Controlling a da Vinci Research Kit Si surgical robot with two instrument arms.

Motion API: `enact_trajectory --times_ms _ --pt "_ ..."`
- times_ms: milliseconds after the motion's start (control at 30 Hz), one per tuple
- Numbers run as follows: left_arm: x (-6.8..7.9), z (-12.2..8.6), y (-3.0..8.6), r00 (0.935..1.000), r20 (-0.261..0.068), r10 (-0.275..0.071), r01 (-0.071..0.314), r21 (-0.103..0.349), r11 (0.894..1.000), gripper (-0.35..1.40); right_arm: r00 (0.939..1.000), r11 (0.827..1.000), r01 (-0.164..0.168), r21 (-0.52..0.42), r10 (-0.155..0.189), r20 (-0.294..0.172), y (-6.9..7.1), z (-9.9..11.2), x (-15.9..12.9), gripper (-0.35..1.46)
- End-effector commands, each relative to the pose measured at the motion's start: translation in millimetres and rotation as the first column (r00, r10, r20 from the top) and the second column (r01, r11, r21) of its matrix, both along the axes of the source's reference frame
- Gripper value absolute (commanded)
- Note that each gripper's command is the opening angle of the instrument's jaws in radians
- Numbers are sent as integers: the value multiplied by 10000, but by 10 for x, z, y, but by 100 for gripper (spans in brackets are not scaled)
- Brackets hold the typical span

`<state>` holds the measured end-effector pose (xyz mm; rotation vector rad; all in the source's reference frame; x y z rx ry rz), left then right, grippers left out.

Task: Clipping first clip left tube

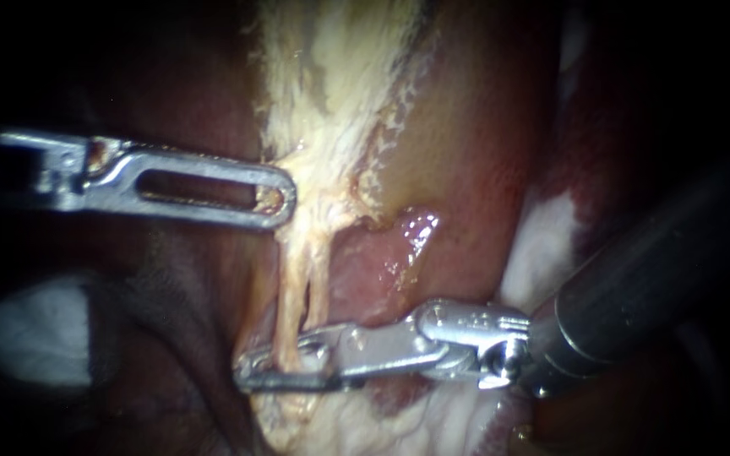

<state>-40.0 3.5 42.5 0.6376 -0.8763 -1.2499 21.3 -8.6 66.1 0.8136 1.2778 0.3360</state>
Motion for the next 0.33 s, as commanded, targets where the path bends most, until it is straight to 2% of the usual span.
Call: enact_trajectory --times_ms 33,333 --pt "0 0 0 10000 6 7 -7 -1 10000 -35 10000 10000 10 1 -10 -12 -1 -1 1 -35" --pt "0 0 0 10000 8 9 -9 -1 10000 -35 10000 10000 5 57 -5 6 -1 -1 1 -35"
